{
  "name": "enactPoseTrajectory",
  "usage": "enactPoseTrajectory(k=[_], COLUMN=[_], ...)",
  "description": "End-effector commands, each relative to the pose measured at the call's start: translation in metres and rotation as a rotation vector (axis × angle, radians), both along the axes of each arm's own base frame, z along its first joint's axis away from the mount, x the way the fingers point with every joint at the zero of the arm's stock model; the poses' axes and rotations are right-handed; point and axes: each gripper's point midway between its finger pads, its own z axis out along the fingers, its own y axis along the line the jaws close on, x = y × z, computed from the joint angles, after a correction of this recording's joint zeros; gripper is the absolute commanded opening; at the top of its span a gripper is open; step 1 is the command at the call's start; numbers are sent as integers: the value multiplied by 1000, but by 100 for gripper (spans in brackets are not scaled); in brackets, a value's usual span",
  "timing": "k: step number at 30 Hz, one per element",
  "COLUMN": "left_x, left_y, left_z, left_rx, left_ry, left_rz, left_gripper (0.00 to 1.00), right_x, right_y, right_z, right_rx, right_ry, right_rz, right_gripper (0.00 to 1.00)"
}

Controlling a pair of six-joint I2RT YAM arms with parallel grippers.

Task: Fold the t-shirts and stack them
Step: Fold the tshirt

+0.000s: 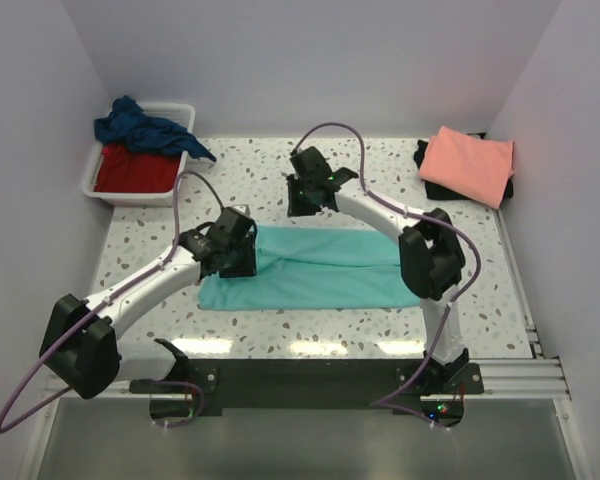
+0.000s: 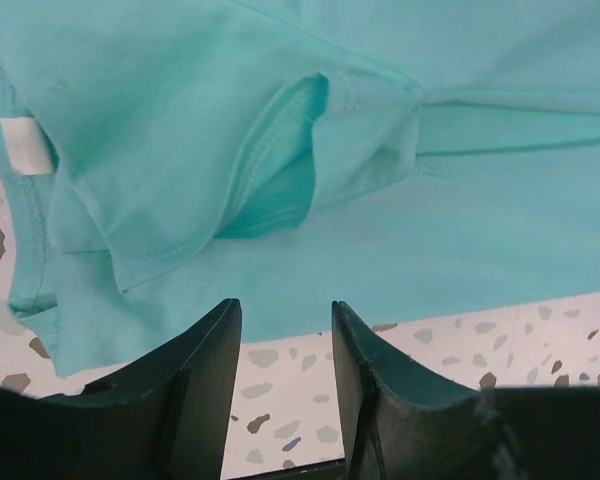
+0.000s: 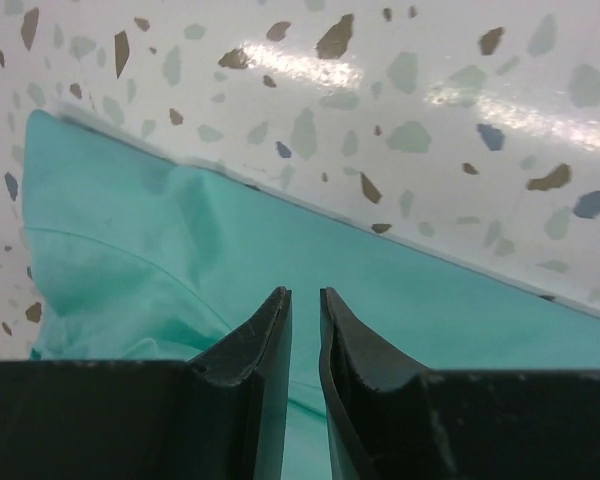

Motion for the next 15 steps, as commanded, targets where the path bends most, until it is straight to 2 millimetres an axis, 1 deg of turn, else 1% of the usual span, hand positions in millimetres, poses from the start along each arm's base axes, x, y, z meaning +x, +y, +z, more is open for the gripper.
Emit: enactPoseTrajectory(k=[1, 2, 5, 7, 9, 10, 12, 14, 15], left_x=[18, 19, 29, 36, 44, 45, 53, 60, 62], left_y=[24, 32, 41, 42, 42, 42, 39, 40, 41], left_z=[-3, -9, -16, -20, -21, -25, -23, -25, -29], left_rx=[9, -13, -62, -64, -69, -64, -77, -85, -81], left_ry=[11, 38, 45, 52, 51, 68, 58, 58, 70], left_rz=[169, 201, 239, 236, 236, 238, 234, 246, 250], left_gripper=[46, 45, 45, 44, 44, 43, 43, 43, 43], right_x=[-10, -12, -15, -18, -23, -28, -35, -45, -50], right_y=[27, 32, 46, 54, 59, 63, 64, 69, 67], right_z=[-16, -21, -29, -33, -36, -39, -41, -38, -43], right_rx=[0, 8, 17, 15, 16, 9, -5, -2, -16], right_ry=[80, 96, 112, 123, 136, 142, 148, 144, 155], right_rz=[104, 121, 157, 179, 202, 218, 240, 269, 279], right_gripper=[22, 22, 21, 21, 21, 21, 20, 19, 19])
